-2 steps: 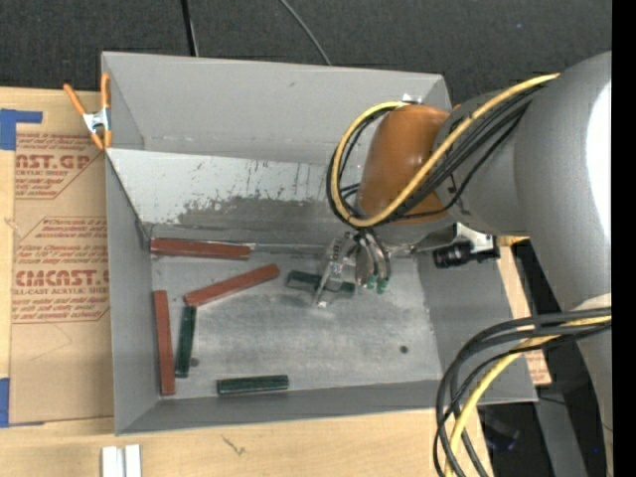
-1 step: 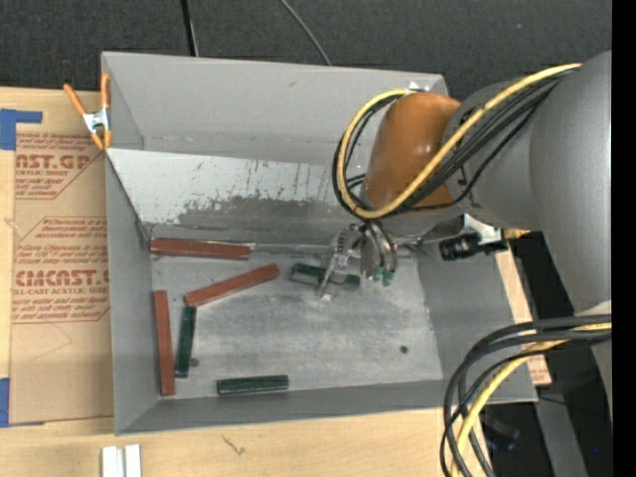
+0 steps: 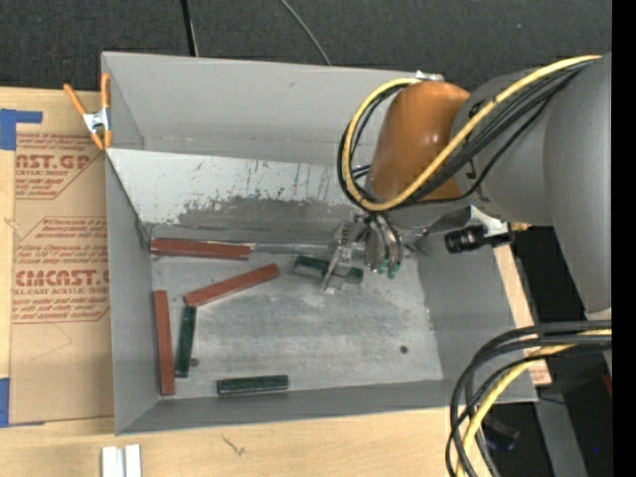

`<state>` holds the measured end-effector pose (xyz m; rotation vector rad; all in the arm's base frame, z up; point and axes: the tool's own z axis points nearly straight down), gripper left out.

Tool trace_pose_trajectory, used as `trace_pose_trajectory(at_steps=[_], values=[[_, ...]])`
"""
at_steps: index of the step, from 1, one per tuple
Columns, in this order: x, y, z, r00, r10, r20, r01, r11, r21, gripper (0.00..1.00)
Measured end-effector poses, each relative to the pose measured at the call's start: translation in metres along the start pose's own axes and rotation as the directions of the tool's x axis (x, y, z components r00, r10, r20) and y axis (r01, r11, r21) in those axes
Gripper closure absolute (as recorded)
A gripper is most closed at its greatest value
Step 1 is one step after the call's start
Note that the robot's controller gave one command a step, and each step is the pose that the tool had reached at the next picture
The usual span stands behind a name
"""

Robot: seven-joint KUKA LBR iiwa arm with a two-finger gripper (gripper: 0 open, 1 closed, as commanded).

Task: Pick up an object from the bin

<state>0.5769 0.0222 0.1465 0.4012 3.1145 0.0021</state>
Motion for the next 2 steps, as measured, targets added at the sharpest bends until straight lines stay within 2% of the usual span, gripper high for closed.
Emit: trace_pose_trajectory(at_steps=[2], values=[[-0.0003,0.0002,-0.0192,1.000,0.000,0.001,0.000,1.000,0.000,1.00]])
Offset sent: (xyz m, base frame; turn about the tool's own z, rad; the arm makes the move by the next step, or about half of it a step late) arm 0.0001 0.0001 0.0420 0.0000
